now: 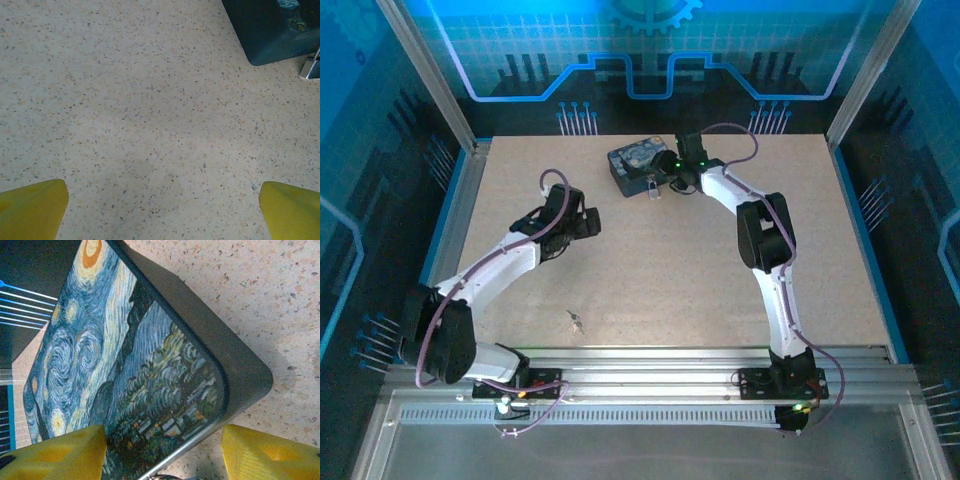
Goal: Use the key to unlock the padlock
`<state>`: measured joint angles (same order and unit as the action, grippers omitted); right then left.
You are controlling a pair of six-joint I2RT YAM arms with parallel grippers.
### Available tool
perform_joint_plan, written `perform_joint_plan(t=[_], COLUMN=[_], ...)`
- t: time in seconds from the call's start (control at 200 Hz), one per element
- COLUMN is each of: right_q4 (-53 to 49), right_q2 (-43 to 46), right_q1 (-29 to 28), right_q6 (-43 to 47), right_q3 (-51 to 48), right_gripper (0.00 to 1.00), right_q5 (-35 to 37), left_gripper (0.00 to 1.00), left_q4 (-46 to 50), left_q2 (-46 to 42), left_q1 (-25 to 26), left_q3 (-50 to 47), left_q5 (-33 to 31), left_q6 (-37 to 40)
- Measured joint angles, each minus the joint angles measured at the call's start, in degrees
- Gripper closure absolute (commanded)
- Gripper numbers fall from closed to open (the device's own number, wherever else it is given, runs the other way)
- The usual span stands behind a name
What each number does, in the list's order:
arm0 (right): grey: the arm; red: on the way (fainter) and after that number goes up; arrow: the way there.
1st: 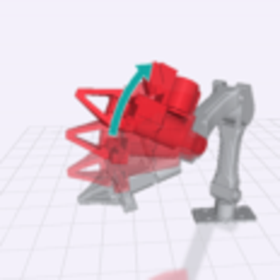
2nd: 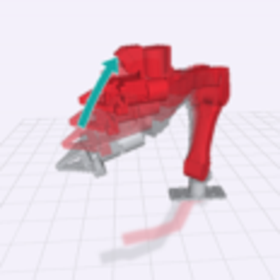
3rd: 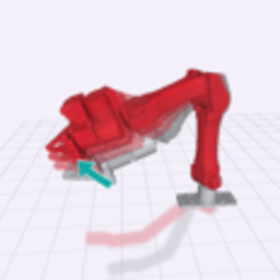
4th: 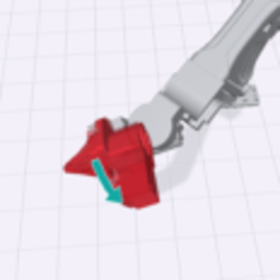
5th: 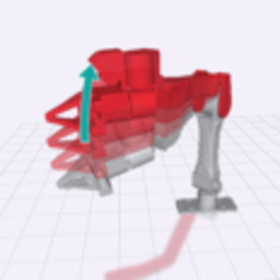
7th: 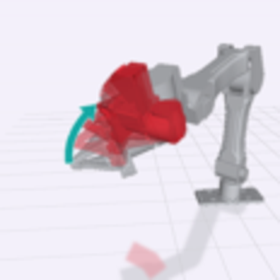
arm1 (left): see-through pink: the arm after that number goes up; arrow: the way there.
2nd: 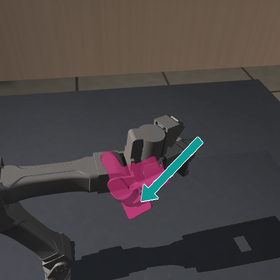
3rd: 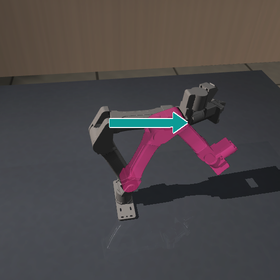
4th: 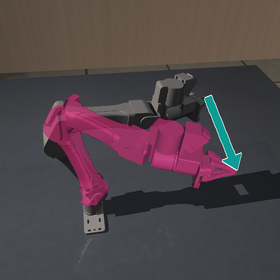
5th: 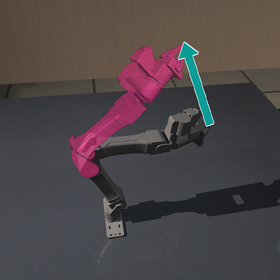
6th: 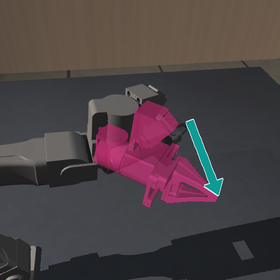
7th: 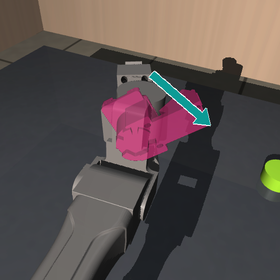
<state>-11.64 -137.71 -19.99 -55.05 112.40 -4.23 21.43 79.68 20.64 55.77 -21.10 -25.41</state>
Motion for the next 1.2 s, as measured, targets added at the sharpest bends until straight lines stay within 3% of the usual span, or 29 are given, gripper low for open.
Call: perform_joint_plan(t=[0.31,0.665,0.955,1.201], right_q4=[5.05,2.89,6.14,7.30], right_q2=[2.95,10.40,22.29,24.57], right_q1=[0.98,-0.37,-3.87,-5.84], right_q6=[5.90,14.43,13.00,10.95], right_q3=[-6.86,-17.53,-35.52,-39.21], right_gripper=[0.52,0.51,0.50,0.42], right_q5=[-6.67,-15.02,-16.44,-17.46], left_gripper=[0.01,0.01,0.01,0.02], left_q4=[1.51,2.73,3.91,11.80], left_q2=[-0.66,0.15,5.55,6.40], left_q1=[0.00,0.00,0.00,0.09], left_q3=[0.26,5.40,7.19,7.65], left_q5=[-1.25,-1.03,2.91,4.28], left_q6=[0.28,0.24,-2.21,-7.76])
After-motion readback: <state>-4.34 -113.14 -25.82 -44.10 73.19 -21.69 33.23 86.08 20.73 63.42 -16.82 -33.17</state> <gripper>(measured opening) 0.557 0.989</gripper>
